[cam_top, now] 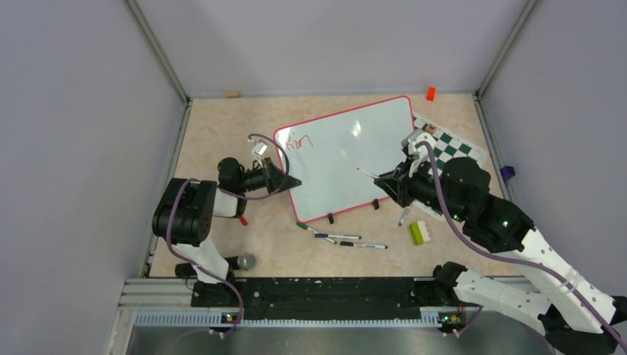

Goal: Write a sentence on the whiteboard
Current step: Open the sentence on the whiteboard.

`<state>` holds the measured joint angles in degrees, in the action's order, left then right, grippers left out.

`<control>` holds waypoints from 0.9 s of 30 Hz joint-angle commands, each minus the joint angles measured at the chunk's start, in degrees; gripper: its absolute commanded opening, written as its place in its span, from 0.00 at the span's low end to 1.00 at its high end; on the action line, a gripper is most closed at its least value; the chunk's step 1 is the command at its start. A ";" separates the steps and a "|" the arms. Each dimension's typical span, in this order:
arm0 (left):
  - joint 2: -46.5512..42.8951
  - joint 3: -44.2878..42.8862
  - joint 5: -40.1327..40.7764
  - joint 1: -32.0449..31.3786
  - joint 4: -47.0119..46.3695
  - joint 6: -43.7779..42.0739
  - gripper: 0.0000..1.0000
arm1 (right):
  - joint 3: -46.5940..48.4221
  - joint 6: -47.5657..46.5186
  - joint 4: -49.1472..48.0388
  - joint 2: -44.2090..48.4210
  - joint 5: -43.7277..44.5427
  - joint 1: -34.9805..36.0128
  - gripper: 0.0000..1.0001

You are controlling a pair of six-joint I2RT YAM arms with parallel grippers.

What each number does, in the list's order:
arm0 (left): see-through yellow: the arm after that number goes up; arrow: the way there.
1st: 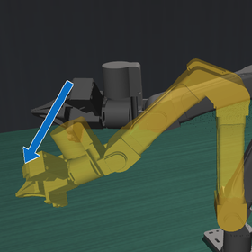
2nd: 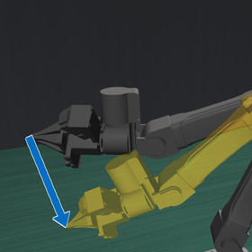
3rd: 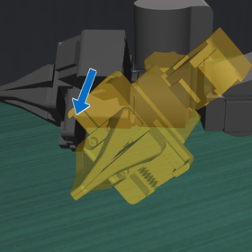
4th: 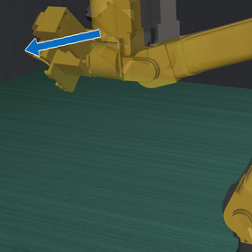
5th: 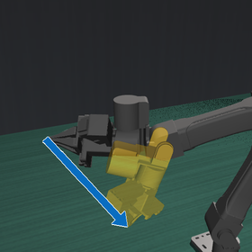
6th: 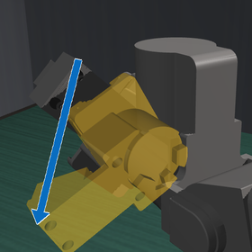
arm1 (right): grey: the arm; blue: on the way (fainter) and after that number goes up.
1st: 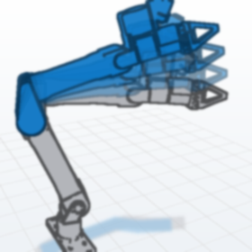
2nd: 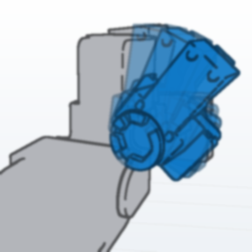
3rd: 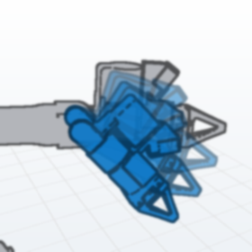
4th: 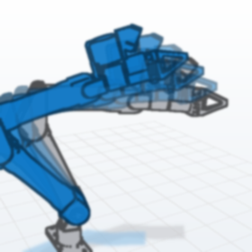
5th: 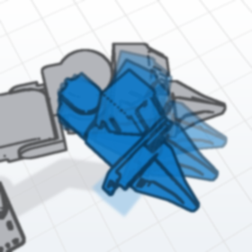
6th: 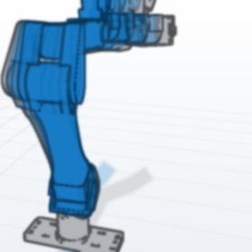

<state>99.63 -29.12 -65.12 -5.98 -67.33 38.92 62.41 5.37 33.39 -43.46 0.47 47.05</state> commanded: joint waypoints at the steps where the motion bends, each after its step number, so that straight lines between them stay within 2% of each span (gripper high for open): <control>1: -1.63 -0.43 4.00 1.06 5.63 -5.09 0.00 | -0.49 -2.14 -5.54 -1.77 0.82 -0.41 0.00; 6: -5.11 -1.16 6.70 0.61 16.35 -12.09 0.00 | 0.15 -2.25 -8.83 -4.90 0.90 -0.46 0.00; 11: -10.57 -0.48 11.24 -0.53 24.11 -18.03 0.00 | 5.92 -1.42 -3.54 -14.24 -0.24 -0.44 0.00; 14: -12.95 -0.52 13.65 -1.40 28.18 -21.36 0.00 | 6.58 1.27 -2.98 -16.57 -0.86 -0.46 0.00; 20: -12.87 -1.18 14.09 -2.28 29.94 -22.60 0.00 | 8.02 11.89 0.37 -18.25 9.96 -0.44 0.00; 24: -12.64 -1.28 14.08 -2.28 29.89 -22.48 0.00 | 7.61 24.22 2.38 -16.99 19.28 -0.38 0.00; 27: -12.65 -1.27 14.20 -2.28 29.98 -22.57 0.00 | 6.32 28.30 2.23 -15.46 21.46 -0.24 0.00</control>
<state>86.13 -30.11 -59.27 -8.43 -41.47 25.02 66.89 23.51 35.22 -61.73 14.44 47.05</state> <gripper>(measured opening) 0.092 0.093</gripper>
